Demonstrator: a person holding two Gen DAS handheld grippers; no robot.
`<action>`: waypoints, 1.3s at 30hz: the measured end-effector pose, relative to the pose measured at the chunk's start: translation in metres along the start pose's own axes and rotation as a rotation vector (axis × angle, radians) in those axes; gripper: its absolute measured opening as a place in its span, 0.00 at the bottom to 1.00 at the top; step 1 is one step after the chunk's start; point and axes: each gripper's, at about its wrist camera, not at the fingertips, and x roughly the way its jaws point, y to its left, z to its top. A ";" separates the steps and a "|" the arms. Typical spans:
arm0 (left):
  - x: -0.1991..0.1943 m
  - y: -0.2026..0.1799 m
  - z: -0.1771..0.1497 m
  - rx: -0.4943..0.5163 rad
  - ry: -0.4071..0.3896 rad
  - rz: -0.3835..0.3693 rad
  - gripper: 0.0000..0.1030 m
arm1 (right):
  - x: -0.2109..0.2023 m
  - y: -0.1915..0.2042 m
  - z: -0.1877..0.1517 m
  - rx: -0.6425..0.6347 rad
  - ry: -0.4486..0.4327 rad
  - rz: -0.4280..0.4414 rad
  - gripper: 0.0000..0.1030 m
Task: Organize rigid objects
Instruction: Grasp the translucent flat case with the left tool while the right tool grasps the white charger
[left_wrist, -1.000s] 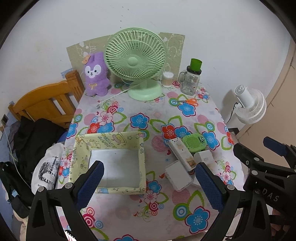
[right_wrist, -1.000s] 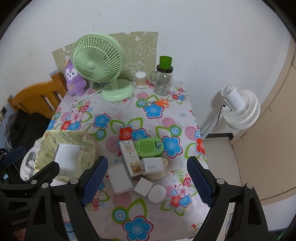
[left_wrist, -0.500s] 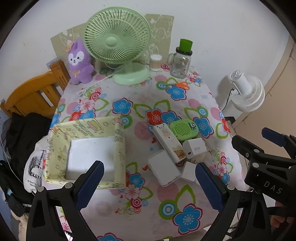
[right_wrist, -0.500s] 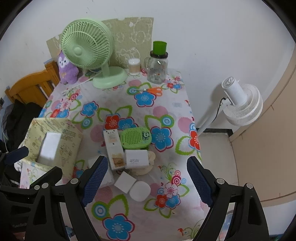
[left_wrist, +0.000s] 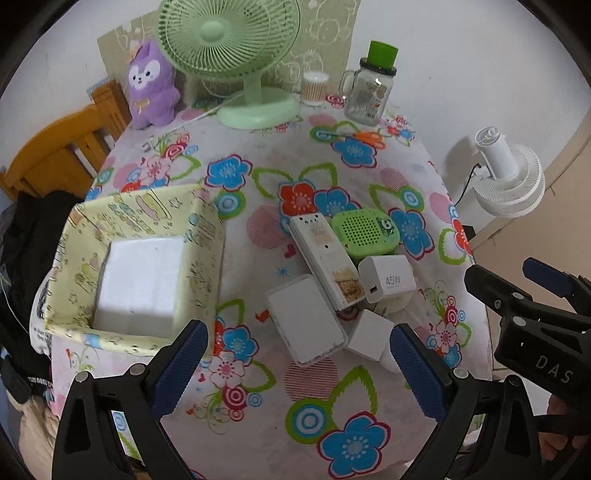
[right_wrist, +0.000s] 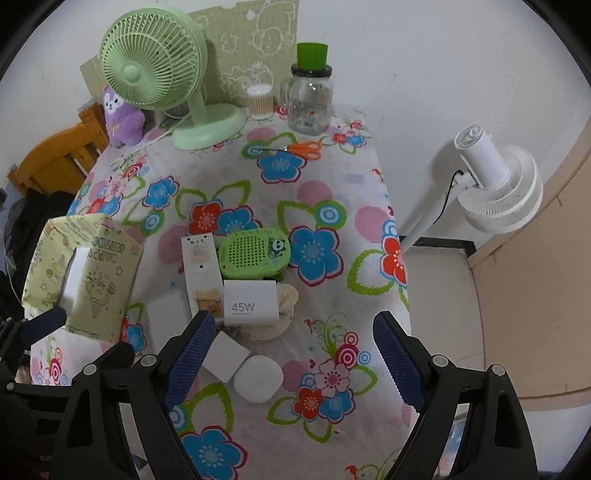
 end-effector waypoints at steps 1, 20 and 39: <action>0.002 0.000 0.000 -0.002 0.004 0.002 0.97 | 0.004 -0.001 0.000 -0.004 0.005 0.000 0.87; 0.078 0.001 -0.006 -0.096 0.141 0.036 0.95 | 0.078 0.002 0.003 -0.052 0.123 0.050 0.87; 0.118 -0.010 -0.005 -0.093 0.223 0.056 0.82 | 0.115 0.018 0.014 -0.050 0.182 0.113 0.87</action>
